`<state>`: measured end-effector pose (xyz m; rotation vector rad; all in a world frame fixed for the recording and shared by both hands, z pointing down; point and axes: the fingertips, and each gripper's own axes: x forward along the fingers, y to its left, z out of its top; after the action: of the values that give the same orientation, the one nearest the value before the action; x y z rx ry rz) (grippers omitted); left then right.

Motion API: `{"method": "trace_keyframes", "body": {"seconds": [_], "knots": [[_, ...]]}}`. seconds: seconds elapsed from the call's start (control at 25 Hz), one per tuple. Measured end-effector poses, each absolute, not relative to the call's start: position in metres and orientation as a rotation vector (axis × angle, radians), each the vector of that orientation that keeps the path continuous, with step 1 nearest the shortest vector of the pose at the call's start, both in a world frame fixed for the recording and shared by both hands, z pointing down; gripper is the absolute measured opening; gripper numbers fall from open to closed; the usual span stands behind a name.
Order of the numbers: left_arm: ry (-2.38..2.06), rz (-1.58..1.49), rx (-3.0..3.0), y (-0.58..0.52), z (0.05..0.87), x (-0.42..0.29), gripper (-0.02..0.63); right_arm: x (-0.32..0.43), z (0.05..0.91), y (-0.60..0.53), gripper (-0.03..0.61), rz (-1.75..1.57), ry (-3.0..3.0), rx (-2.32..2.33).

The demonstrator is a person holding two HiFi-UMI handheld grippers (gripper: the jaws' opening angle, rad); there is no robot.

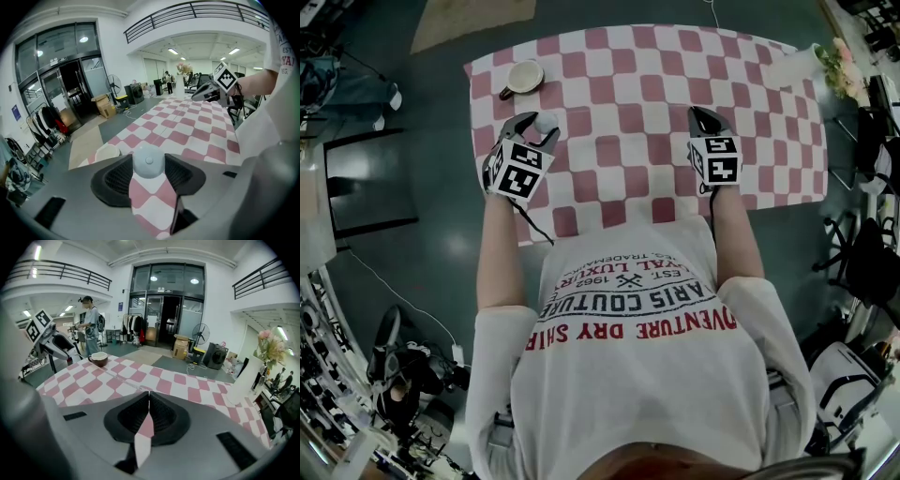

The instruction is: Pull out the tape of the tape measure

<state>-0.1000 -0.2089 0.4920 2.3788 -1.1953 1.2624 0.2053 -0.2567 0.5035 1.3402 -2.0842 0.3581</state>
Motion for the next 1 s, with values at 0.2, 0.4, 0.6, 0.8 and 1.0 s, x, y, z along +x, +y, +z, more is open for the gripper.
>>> {"method": "trace_keyframes", "body": {"seconds": [0.2, 0.4, 0.6, 0.8, 1.0], "knots": [[-1.250, 1.250, 2.345, -0.210, 0.492, -0.116, 0.230, 0.228, 0.504, -0.261, 0.032, 0.381, -2.046, 1.398], [-1.283, 1.251, 2.334, -0.210, 0.494, -0.121, 0.230, 0.226, 0.507, -0.260, 0.032, 0.386, -2.047, 1.395], [-1.275, 1.215, 2.342, -0.208, 0.494, -0.119, 0.230, 0.233, 0.508, -0.261, 0.032, 0.388, -2.037, 1.409], [-1.264, 1.172, 2.338, -0.205, 0.498, -0.114, 0.230, 0.242, 0.511, -0.262, 0.032, 0.387, -1.983, 1.440], [-1.301, 1.021, 2.284, -0.207, 0.501, -0.119, 0.230, 0.264, 0.514, -0.264, 0.032, 0.389, -1.927, 1.491]]}}
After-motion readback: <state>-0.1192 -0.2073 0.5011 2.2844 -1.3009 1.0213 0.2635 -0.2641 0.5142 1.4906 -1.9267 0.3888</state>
